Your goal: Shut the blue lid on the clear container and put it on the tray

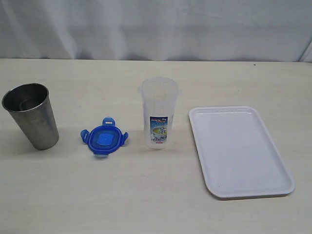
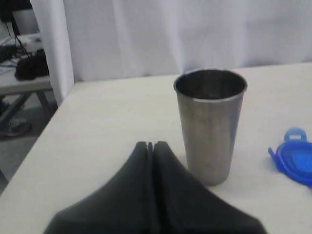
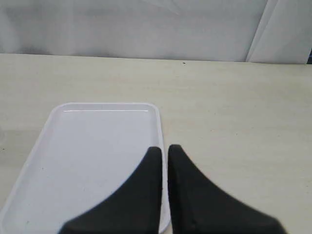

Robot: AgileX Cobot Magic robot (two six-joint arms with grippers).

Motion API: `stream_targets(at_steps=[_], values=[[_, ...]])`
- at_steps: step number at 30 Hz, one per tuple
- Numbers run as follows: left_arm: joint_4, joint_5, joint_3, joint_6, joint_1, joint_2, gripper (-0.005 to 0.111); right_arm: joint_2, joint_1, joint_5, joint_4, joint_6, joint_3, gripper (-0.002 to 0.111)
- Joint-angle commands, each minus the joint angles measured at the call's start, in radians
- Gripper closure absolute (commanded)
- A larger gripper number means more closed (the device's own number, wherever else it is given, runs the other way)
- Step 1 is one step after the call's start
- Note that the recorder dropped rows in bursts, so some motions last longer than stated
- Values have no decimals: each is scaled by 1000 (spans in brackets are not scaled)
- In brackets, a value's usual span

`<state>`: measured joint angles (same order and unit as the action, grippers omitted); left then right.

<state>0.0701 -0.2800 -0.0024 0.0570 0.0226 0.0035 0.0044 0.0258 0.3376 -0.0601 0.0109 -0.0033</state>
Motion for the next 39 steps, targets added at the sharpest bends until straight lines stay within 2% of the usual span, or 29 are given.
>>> stream_targets(at_steps=[1,9,14,19,24,26,28,31,32,34,35,39], values=[[5,178,2,-1,0,-3,107,-4,6,2,2,-4,3,104],[5,384,2,-1,0,-3,107,-4,6,2,2,-4,3,104],[5,565,2,-10,0,-3,107,-4,6,2,2,-4,3,104],[7,730,2,-284,0,-3,107,-4,6,2,2,-4,3,104],[24,817,1,-327,0,5,105,-4,6,2,2,-4,3,104],[26,814,-13,-327,0,41,96,-4,6,2,2,-4,3,104],[26,817,-21,-332,0,78,80,-4,6,2,2,-4,3,104],[26,842,-23,-361,0,143,40,-4,6,2,2,-4,3,104],[27,863,-23,-361,0,172,24,-4,6,2,2,-4,3,104],[30,894,-23,-361,0,211,5,-4,6,2,2,-4,3,104],[52,907,-23,-371,0,241,2,-4,6,2,2,-4,3,104],[168,960,-23,-401,0,343,2,-4,6,2,2,-4,3,104]])
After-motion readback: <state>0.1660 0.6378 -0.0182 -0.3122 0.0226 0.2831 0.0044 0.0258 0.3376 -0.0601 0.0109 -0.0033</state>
